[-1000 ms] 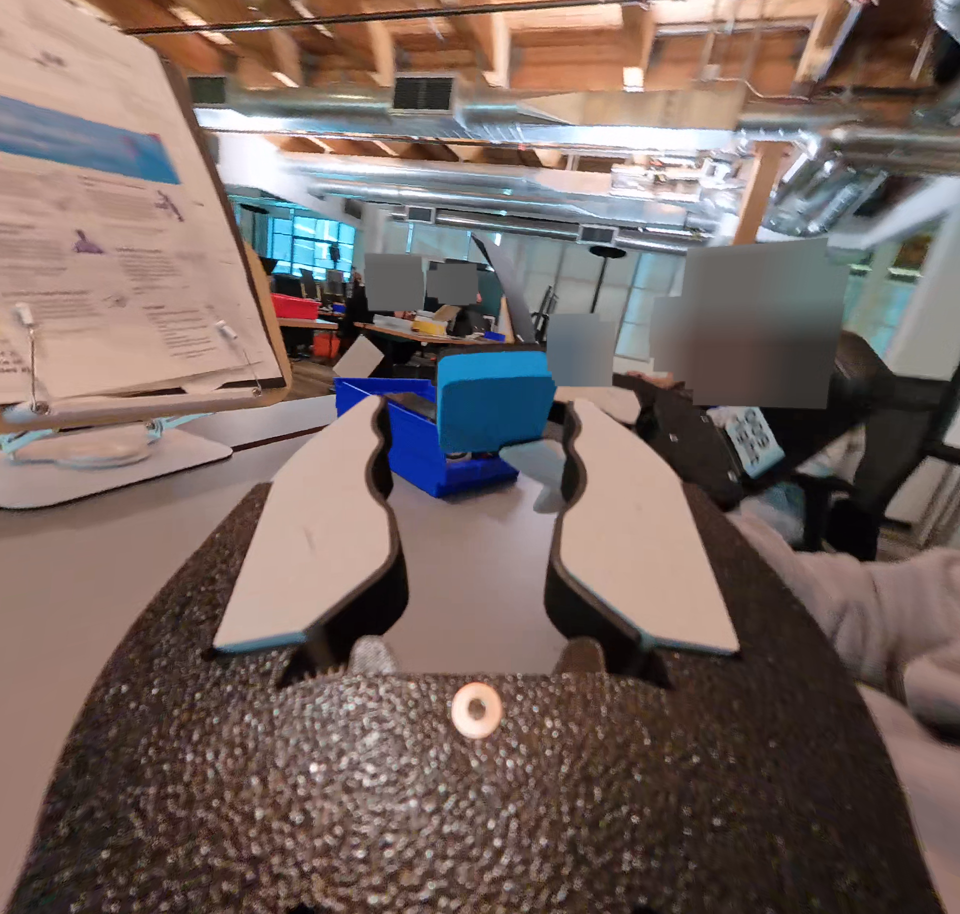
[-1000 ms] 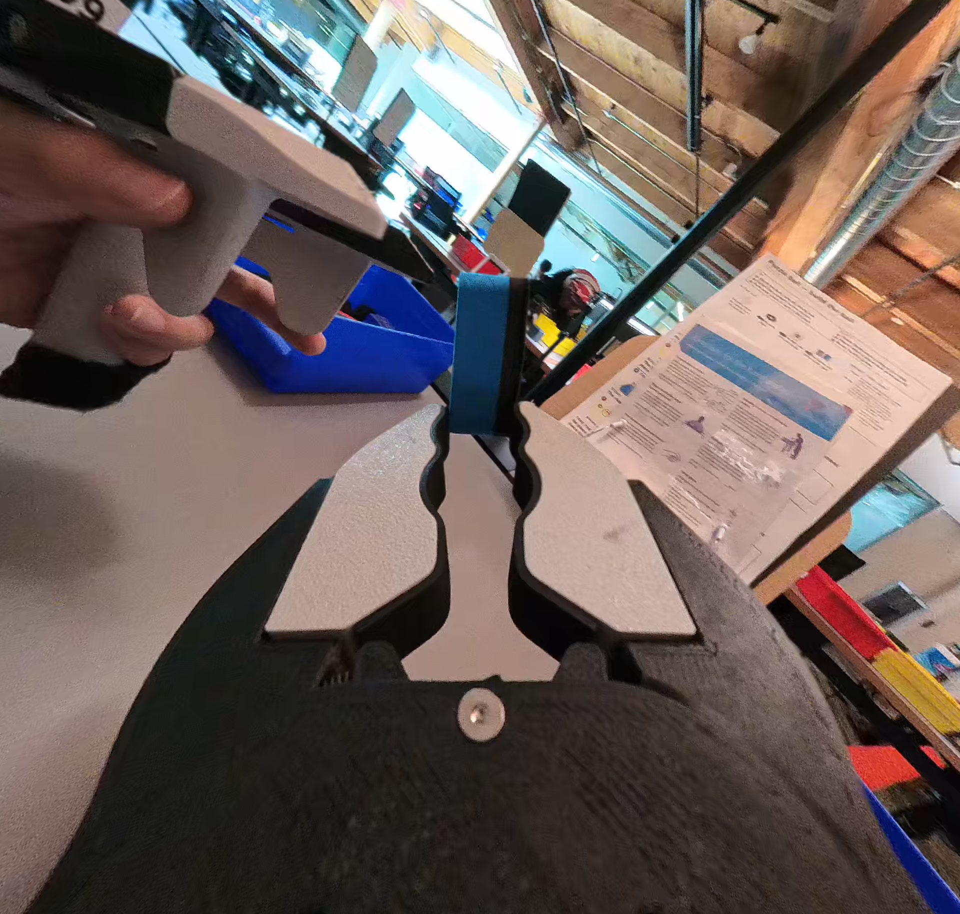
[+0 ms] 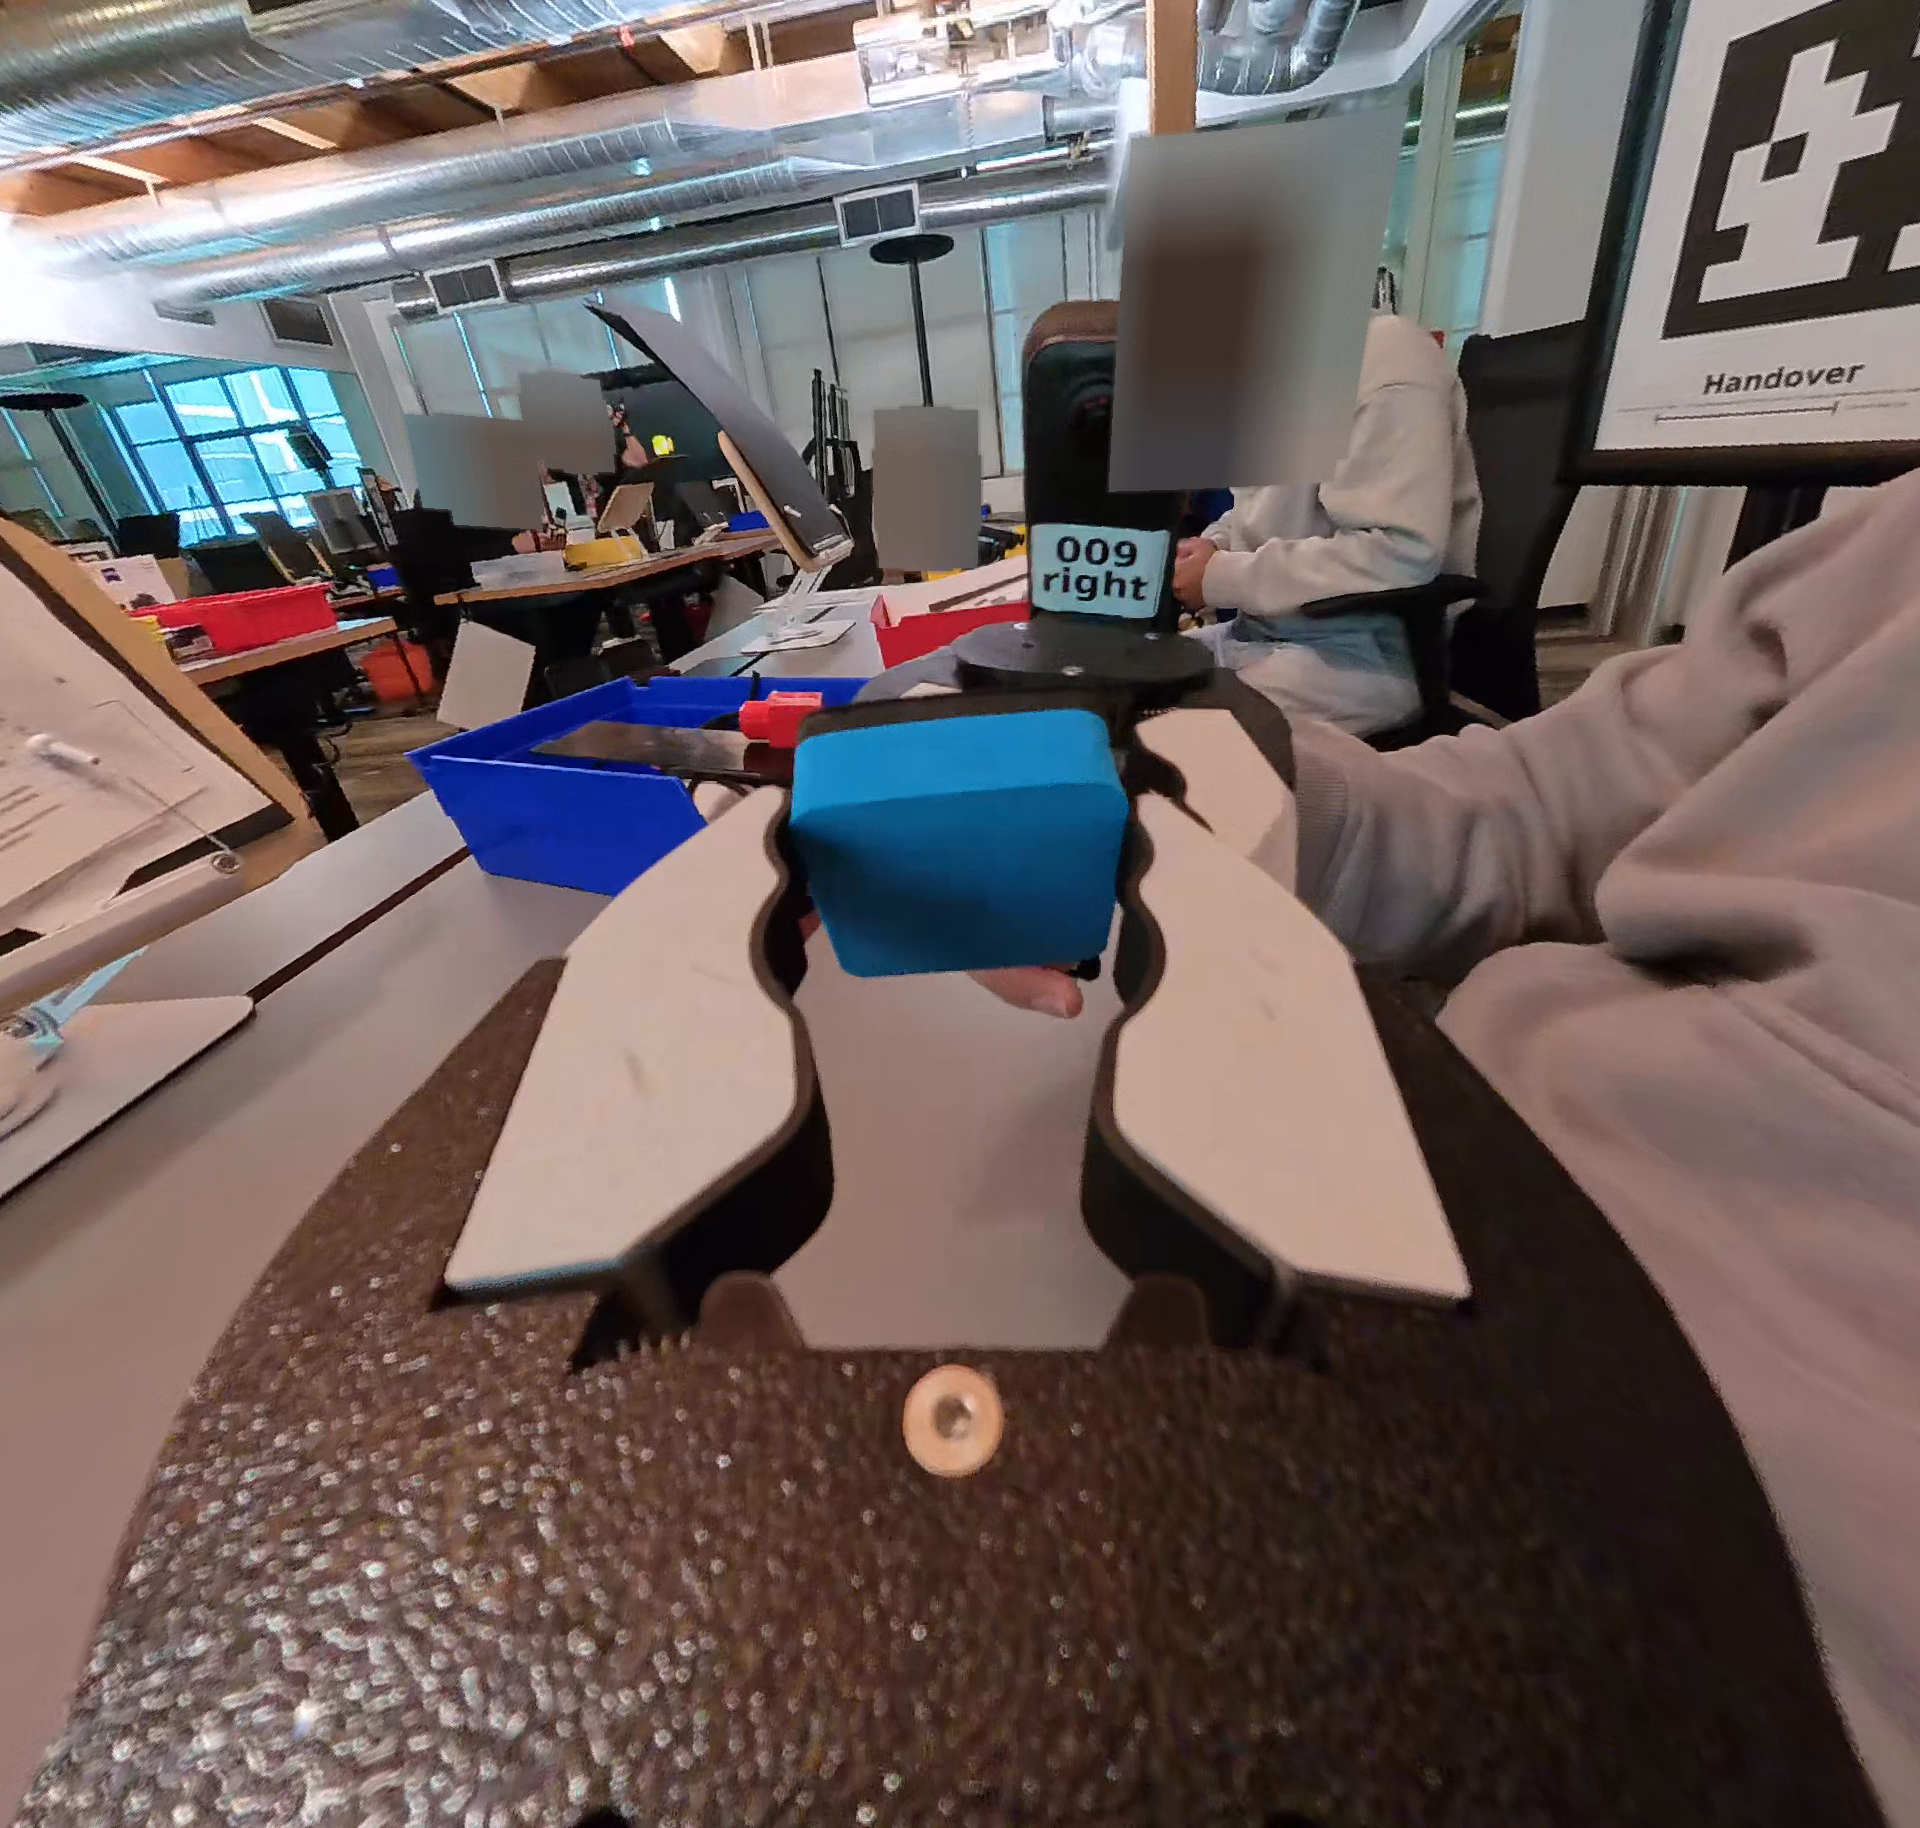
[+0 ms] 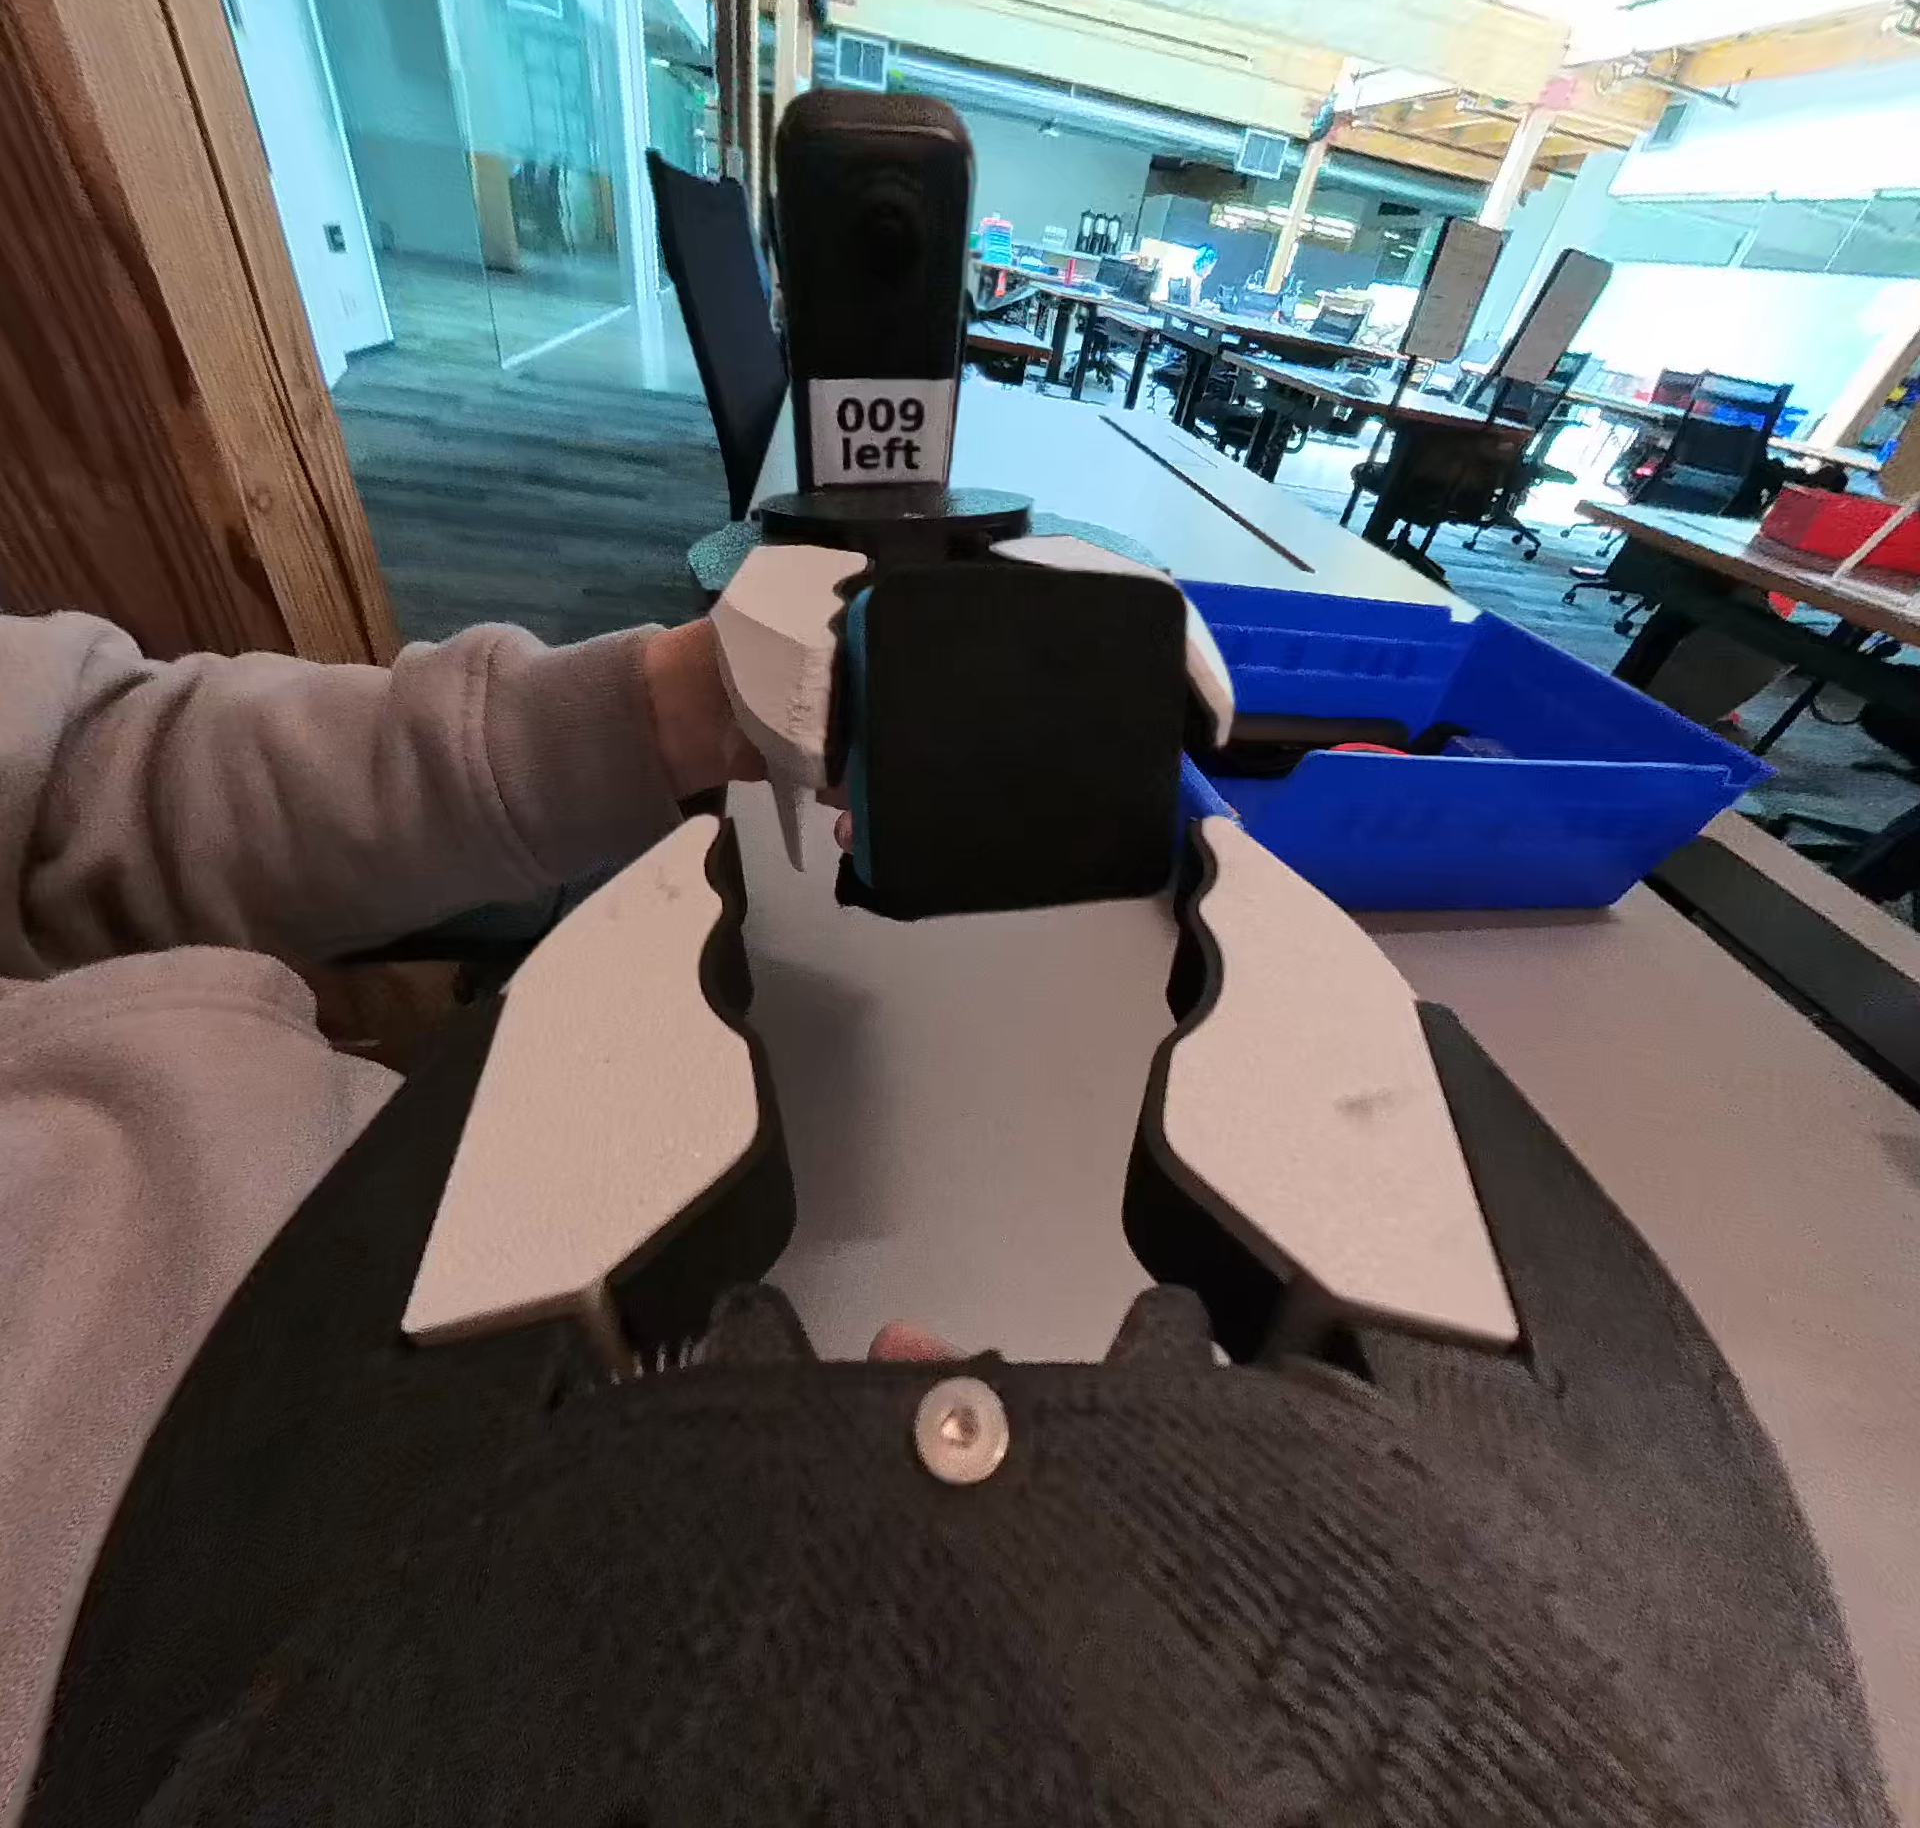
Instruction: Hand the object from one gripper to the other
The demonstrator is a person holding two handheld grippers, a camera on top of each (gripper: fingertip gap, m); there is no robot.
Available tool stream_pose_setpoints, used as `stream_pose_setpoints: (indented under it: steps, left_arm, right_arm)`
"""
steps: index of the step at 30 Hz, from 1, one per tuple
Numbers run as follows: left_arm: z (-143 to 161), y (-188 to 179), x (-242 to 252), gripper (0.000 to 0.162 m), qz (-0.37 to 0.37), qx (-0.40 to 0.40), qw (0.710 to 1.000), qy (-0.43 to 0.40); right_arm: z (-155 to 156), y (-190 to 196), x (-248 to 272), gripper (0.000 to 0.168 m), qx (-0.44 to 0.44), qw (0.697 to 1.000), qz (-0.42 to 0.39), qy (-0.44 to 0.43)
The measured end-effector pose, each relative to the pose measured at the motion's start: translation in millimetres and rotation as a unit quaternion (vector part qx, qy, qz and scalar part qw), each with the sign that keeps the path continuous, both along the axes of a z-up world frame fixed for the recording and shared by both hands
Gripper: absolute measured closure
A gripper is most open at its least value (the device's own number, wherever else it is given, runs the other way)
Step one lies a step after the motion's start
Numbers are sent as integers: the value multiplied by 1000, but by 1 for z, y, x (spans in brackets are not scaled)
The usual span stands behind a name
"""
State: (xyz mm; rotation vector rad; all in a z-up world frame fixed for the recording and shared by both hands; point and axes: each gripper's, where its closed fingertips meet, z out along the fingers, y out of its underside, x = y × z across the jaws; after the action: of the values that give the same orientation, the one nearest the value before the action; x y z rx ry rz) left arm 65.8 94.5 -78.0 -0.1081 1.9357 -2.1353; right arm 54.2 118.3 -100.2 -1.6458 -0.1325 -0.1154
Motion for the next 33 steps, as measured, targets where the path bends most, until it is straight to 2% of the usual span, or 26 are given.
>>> stream_pose_setpoints:
  steps: [4, 10, 15, 17, 19, 23, 25, 27, 33]
  left_arm:
    - [-3, -5, -5, 105, -13, 8, 1000, -9]
    - [-7, -6, -2, 105, 6, 25, 999, -31]
    - [0, 1, 12, 105, 73, 16, 997, -36]
    - [2, 2, 18, 102, 100, 22, 994, -29]
    - [2, 5, 25, 101, 137, 41, 989, -21]
    - [-7, 7, 27, 94, 168, 109, 979, 22]
    - [-12, 2, 17, 86, 132, 120, 981, 71]
    - [-18, -6, -2, 81, 52, 120, 984, 119]
    - [-18, -18, -27, 79, -104, 48, 976, 185]
  right_arm:
    - [-1, 1, 5, 108, 4, 999, -26, -42]
    - [-7, 2, 11, 109, -15, 997, -40, -70]
    - [1, -7, 40, 110, -20, 972, -156, -177]
    - [5, -16, 59, 110, -40, 940, -232, -245]
    - [5, -22, 67, 110, -74, 902, -266, -332]
    - [4, -26, 69, 110, -141, 784, -277, -538]
    - [4, -23, 59, 110, -133, 747, -254, -600]
    - [4, -17, 43, 110, -95, 740, -211, -631]
    - [4, -7, 6, 109, 3, 791, -123, -599]
